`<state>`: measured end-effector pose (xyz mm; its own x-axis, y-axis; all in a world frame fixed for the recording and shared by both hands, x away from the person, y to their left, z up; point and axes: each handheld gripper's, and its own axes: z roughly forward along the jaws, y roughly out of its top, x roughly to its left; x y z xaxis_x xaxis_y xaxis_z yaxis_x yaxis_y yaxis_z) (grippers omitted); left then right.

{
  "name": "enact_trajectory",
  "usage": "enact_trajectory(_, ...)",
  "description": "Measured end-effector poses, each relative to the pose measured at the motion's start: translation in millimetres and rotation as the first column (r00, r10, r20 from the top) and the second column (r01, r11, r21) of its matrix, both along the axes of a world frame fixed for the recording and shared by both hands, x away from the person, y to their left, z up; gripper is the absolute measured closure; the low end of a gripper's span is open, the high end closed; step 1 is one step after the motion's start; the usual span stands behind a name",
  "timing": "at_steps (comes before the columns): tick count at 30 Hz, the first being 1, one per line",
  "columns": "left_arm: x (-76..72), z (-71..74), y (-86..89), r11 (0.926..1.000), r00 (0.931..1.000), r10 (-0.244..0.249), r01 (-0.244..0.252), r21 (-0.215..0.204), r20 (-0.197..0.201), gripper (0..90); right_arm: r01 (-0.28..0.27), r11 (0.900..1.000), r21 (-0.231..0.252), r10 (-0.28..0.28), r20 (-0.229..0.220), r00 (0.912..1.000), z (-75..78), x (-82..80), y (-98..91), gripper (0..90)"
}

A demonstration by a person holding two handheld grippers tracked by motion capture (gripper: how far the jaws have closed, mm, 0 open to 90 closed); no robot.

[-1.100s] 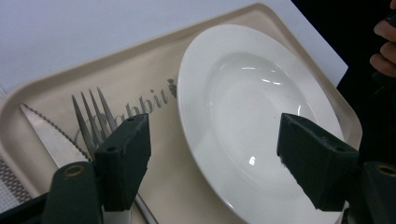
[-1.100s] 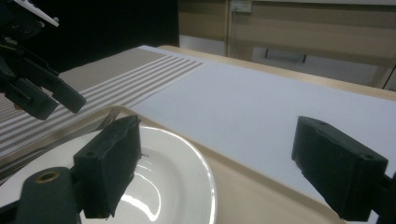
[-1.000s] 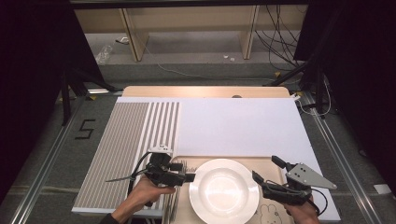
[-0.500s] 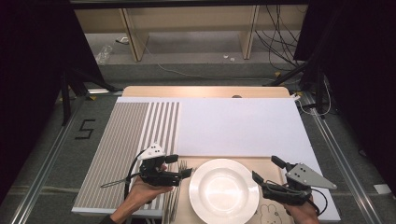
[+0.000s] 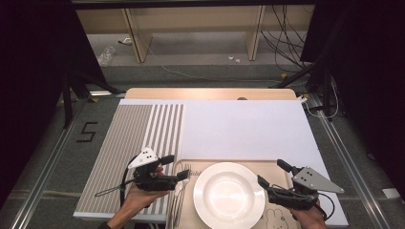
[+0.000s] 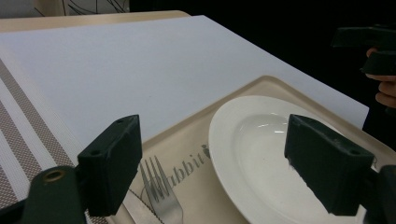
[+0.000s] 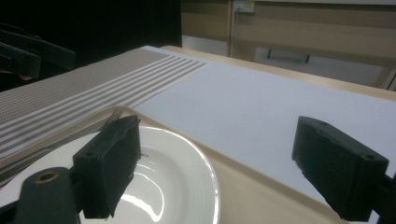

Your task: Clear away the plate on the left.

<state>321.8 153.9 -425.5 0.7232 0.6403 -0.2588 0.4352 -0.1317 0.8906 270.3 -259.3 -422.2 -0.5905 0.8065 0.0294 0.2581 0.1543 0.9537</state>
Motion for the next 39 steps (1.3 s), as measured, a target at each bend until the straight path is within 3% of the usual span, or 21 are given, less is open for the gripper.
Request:
enact_trajectory(9, -3.3, -0.2, 11.2, 0.9992, 0.9982, 0.03, -0.029, -0.026, 0.052, 18.5, -0.003, 1.0, 0.0, 0.003, -0.001, 1.0, 0.0, -0.1, 0.3, 16.2)
enact_trajectory(24, -8.1, -0.6, 24.7, 0.9951, 0.9932, 0.082, -0.077, -0.063, 0.082, 18.5, -0.003, 1.0, 0.005, 0.003, -0.005, 1.0, -0.8, 1.4, -0.9, 16.2)
enact_trajectory(39, -18.6, -1.0, 38.8, 0.9914, 0.9784, 0.116, -0.103, -0.081, 0.171, 18.0, -0.004, 0.9999, 0.014, 0.004, 0.002, 1.0, 0.5, -0.7, 0.2, 16.2)
